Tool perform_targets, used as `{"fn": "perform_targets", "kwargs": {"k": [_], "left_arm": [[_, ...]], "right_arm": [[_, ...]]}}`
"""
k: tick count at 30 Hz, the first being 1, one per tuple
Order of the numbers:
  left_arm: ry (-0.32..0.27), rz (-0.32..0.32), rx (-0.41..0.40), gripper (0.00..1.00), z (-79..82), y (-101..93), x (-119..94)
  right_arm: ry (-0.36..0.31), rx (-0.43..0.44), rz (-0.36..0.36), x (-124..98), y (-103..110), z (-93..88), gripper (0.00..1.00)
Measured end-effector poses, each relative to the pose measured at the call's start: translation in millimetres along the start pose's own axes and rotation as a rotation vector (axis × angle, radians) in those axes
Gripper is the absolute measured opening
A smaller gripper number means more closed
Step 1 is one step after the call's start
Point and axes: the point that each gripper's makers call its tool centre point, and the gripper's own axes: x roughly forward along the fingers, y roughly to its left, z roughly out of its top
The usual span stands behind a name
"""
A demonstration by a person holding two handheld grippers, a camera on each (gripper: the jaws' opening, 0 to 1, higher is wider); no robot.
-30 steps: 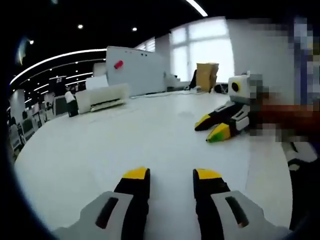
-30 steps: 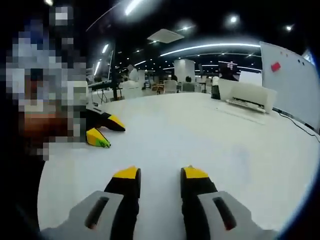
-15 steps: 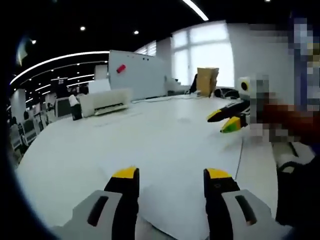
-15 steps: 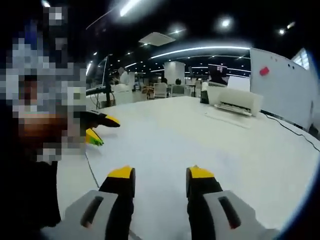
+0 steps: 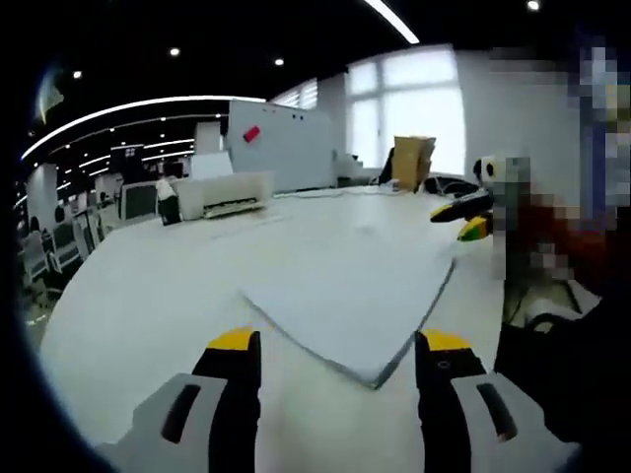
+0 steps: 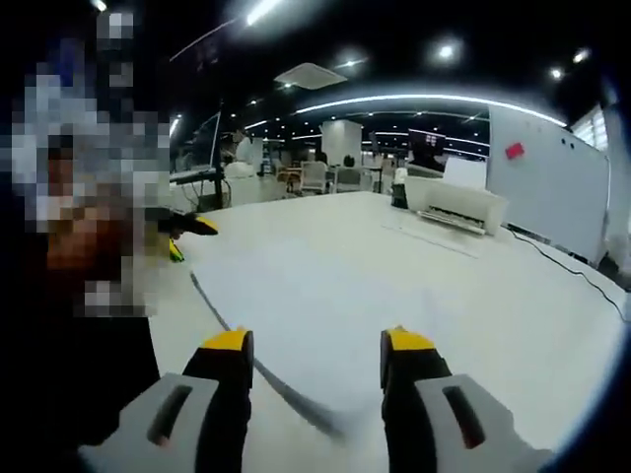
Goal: Organize the stack of printing papers by aligning and flattening the scattered papers on the table
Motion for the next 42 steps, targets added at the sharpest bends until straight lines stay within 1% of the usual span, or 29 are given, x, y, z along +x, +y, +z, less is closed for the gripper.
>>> {"fn": "perform_targets", "kwargs": {"k": [4, 5, 8, 10, 12, 16, 18, 20, 22, 24, 27, 29, 33, 35, 36, 40, 42], "left_arm": [[-0.020, 0.034, -0.024, 0.66, -2.9, 10.2, -26], [-0.023, 0.046, -0.029, 0.66, -4.2, 14.3, -35], [-0.032, 0.072, -0.046, 0.66, -6.1, 21.6, -52], [-0.037, 0.083, -0.058, 0.66, -7.0, 24.0, -62], [-0.038, 0.101, -0.048, 0.66, -8.2, 24.5, -72], [-0.027, 0.110, -0.032, 0.66, -10.5, 19.2, -90], [-0.026, 0.115, -0.037, 0.66, -10.1, 16.5, -103], [-0.026, 0.119, -0.052, 0.66, -8.6, 14.6, -113], [-0.031, 0.122, -0.071, 0.66, -4.7, 12.5, -123], [-0.051, 0.121, -0.081, 0.66, 4.8, 6.3, -135], [-0.060, 0.143, -0.070, 0.66, 12.4, 7.6, -147], [-0.055, 0.154, -0.063, 0.65, 14.0, 8.6, -153], [-0.045, 0.188, -0.029, 0.65, 19.5, 8.3, -174], [-0.045, 0.190, -0.026, 0.65, 19.9, 7.7, -176], [-0.049, 0.205, -0.011, 0.65, 22.9, 2.8, -186], [-0.056, 0.195, -0.011, 0.64, 24.8, -8.5, -196], [-0.055, 0.189, -0.030, 0.63, 25.6, -14.5, -199]], "right_arm": [[0.006, -0.023, 0.003, -12, 7, -2.1, 0.53], [0.001, -0.015, 0.009, -15, 9, -2.1, 0.53], [-0.011, -0.001, 0.005, -23, 9, -2.2, 0.54], [-0.010, 0.004, -0.005, -27, 9, -2.9, 0.54], [-0.013, 0.020, -0.010, -33, 9, -2.5, 0.55], [-0.016, 0.032, -0.017, -45, 15, -0.5, 0.56], [-0.014, 0.032, -0.021, -51, 18, 0.5, 0.56], [-0.029, 0.045, -0.016, -57, 24, 4.9, 0.56], [-0.041, 0.045, -0.013, -63, 27, 9.2, 0.57], [-0.038, 0.031, -0.012, -67, 29, 11.7, 0.57], [-0.029, 0.011, -0.010, -74, 31, 14.5, 0.57], [-0.030, 0.008, -0.005, -77, 33, 16.4, 0.56], [-0.032, -0.004, -0.003, -88, 38, 23.1, 0.55], [-0.028, -0.012, 0.002, -93, 43, 24.9, 0.55], [-0.026, -0.013, 0.005, -95, 46, 25.4, 0.55], [-0.011, -0.044, 0.004, -104, 57, 26.2, 0.55], [-0.014, -0.049, 0.007, -109, 64, 27.7, 0.55]]}}
